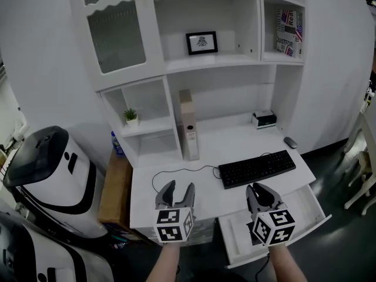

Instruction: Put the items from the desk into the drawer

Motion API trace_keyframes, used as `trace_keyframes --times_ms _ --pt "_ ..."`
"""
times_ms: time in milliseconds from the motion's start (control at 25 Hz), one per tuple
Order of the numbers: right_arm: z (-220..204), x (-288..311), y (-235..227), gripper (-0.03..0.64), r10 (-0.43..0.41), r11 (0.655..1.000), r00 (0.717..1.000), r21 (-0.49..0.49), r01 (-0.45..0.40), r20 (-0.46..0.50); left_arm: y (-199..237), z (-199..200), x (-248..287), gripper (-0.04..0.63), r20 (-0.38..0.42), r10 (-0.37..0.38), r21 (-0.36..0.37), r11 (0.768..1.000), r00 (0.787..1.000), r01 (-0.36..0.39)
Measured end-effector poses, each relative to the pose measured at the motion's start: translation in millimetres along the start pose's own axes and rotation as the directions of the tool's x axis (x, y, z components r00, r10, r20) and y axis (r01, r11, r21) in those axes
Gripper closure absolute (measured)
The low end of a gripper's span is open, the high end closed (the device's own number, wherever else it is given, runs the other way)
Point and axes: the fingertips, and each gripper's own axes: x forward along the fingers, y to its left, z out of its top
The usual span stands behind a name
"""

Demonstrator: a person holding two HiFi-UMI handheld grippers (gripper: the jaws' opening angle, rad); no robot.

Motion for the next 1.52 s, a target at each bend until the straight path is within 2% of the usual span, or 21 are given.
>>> trace_keyframes --times_ms 720,960,1120,1520 --pt "8.4 103.5 -38.9 0.563 0.110 0.993 0.993 -0.046 -0.112 -0.042 17.7 8.9 111.9 0.359 -0.026 0.097 0.044 0.994 0.995 -0.096" --pt "0.1 140.5 -52.2 0.563 0.144 0.988 0.987 -0.036 -0.147 -0.069 30.5 7.5 153.9 0.350 -0.031 0.140 0.030 0.990 0.990 -0.139" --pt "-13.2 163.3 -57.8 0.563 0.158 0.984 0.983 -0.064 -0.164 -0.093 40.0 1.7 180.3 0.348 -0.048 0.169 0.040 0.985 0.984 -0.168" --pt "-36.6 205.0 -73.8 0.561 0.184 0.983 0.976 0.011 -0.184 -0.119 55.2 -7.2 235.9 0.334 -0.065 0.203 0.036 0.979 0.977 -0.201"
